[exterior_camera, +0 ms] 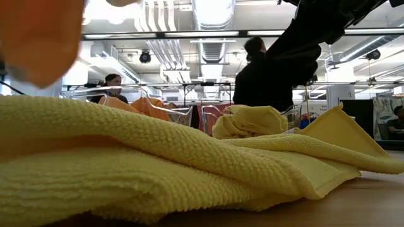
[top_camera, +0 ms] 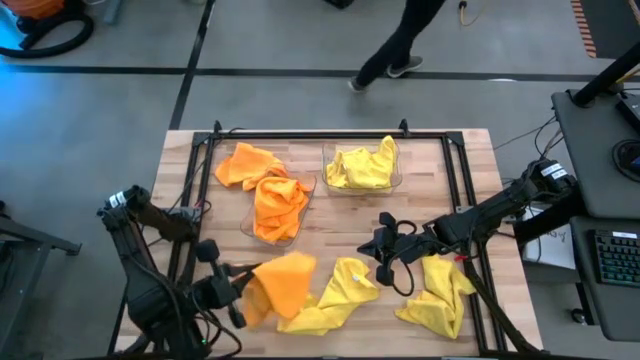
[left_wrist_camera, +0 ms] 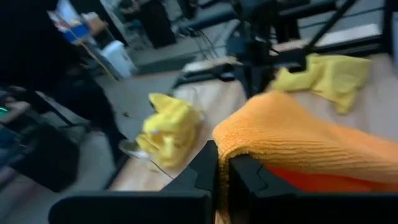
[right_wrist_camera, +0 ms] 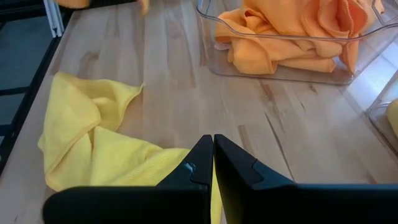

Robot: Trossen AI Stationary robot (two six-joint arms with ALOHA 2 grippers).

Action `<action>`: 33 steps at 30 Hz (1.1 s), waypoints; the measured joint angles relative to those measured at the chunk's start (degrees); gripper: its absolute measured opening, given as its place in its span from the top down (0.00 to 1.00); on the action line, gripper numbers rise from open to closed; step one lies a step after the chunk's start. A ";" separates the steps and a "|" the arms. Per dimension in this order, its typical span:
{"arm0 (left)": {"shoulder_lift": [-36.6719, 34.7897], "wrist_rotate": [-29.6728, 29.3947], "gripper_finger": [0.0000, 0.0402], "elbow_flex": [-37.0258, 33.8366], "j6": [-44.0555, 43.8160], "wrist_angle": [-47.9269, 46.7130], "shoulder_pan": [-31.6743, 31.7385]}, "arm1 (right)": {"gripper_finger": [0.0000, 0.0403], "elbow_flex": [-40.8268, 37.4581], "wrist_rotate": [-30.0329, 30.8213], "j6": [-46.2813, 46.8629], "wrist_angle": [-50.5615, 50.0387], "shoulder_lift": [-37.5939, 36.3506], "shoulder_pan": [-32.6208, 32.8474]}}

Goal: Sort microfiber towel by color & place in baskets
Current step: Put the orange microfiber towel into the left transparent bin

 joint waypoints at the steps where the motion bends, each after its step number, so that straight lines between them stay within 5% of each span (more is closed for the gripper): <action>1: 0.00 -1.19 1.00 0.00 0.81 -0.02 0.64 | 0.98 -0.01 0.00 0.00 0.00 0.00 0.00; 33: -8.79 -1.83 1.00 -0.20 9.98 -6.42 27.46 | 0.98 0.00 0.02 -0.37 0.00 0.00 0.00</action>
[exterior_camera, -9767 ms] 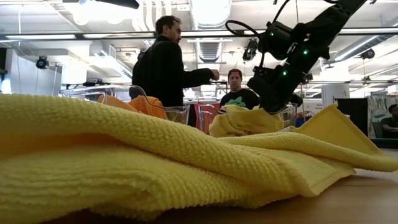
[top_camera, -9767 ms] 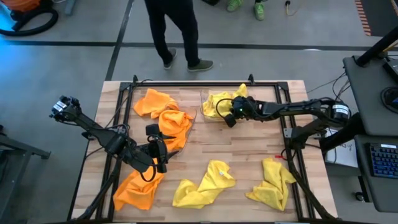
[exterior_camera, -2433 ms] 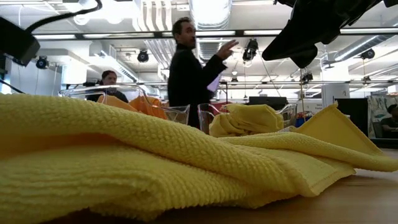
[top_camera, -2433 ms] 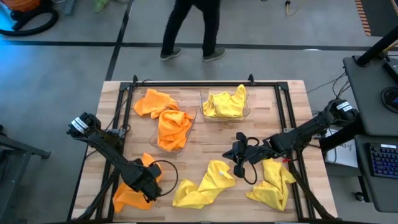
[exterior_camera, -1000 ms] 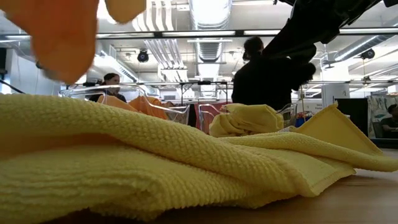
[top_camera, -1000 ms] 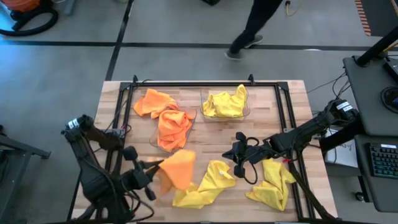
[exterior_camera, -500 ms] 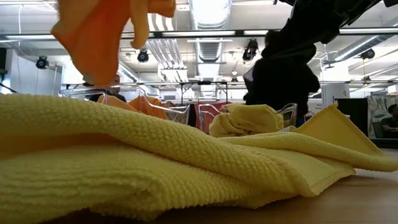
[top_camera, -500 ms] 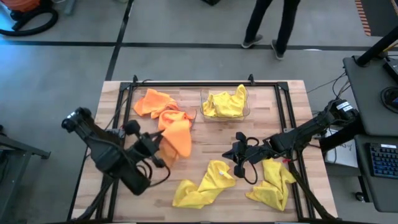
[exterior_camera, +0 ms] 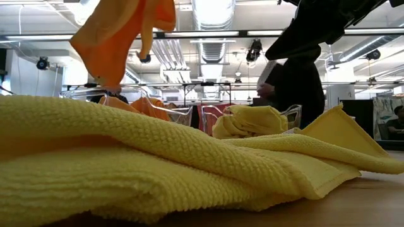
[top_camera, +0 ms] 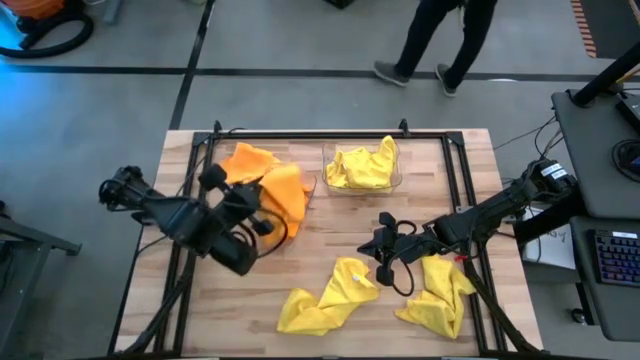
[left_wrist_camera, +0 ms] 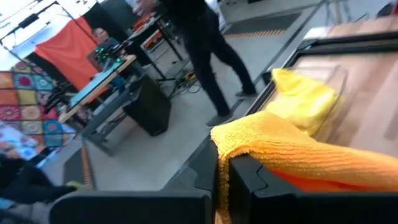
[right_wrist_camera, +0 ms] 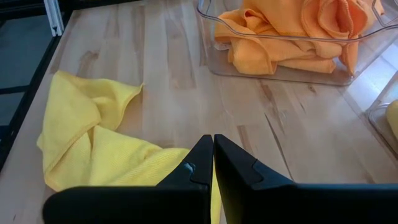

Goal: Sort microfiber towel by color & place in baskets
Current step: Put the orange microfiber towel into the left transparent bin

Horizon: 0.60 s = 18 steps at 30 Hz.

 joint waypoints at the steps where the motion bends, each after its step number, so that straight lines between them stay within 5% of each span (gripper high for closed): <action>1: 0.00 0.72 1.00 0.00 0.81 0.02 1.09 | 0.98 0.00 0.00 0.02 0.00 0.00 0.00; 9: 0.00 7.46 1.00 -0.02 8.26 2.18 8.72 | 0.98 0.00 0.02 0.00 0.17 0.00 0.00; 18: 0.02 25.66 1.00 -0.56 25.92 17.61 12.31 | 0.98 -0.01 0.02 0.01 0.17 0.00 0.00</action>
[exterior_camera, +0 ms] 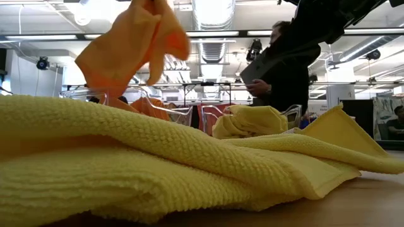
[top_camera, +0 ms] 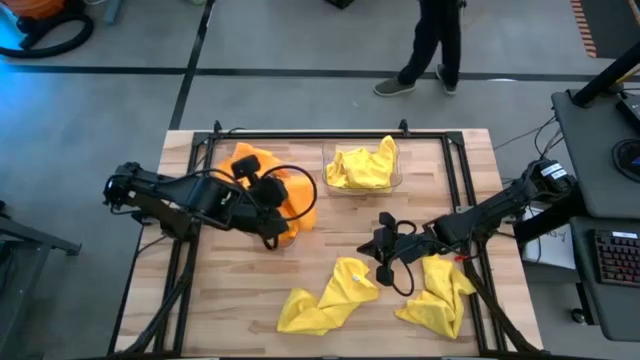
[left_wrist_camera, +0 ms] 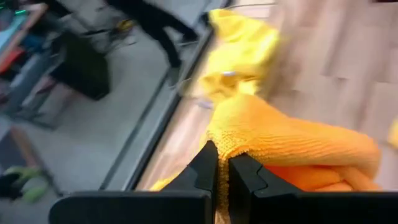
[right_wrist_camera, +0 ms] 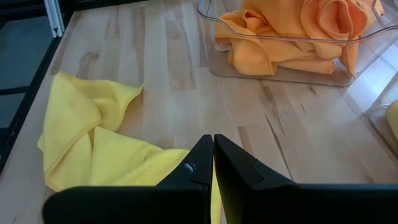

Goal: Sort microfiber towel by color & place in baskets
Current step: Put the orange microfiber towel into the left transparent bin

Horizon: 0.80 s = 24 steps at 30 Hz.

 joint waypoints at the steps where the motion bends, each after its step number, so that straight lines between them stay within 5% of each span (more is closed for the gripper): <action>1: 0.00 1.18 1.00 -0.13 1.50 1.19 0.00 | 0.98 -0.01 0.00 -0.01 0.00 0.00 0.00; 24: -3.56 6.66 1.00 -5.87 14.81 16.39 -0.07 | 0.98 -0.20 0.00 0.03 0.01 0.00 0.00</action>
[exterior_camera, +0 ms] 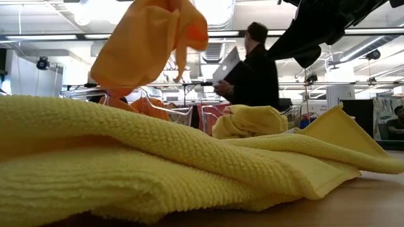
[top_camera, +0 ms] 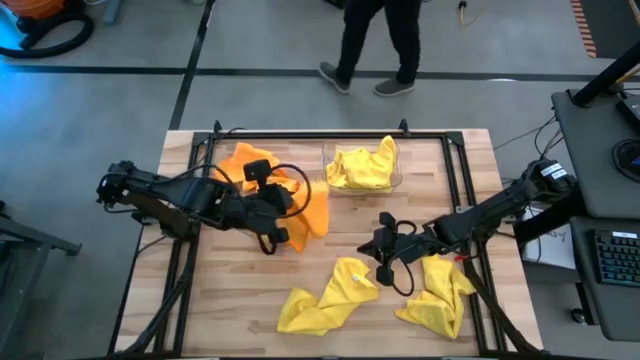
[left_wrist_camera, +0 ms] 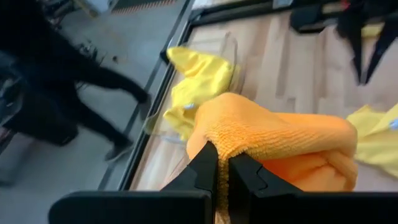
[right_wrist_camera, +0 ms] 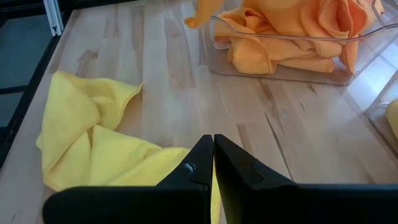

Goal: Sort microfiber towel by color & place in baskets
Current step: Put the orange microfiber towel into the left transparent bin

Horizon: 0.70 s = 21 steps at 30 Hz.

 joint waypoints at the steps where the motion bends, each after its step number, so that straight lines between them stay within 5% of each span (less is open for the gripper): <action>1: -1.30 0.42 1.00 -1.78 0.46 2.10 0.00 | 0.98 -0.10 0.00 0.03 -0.01 0.00 0.00; 13: -18.78 0.27 1.00 -24.93 -0.65 19.27 0.09 | 0.98 -0.43 0.00 0.07 0.63 0.00 0.00; 21: -24.59 -10.20 1.00 -38.08 -1.71 33.93 0.60 | 0.98 -0.43 0.00 0.04 1.06 0.00 -0.01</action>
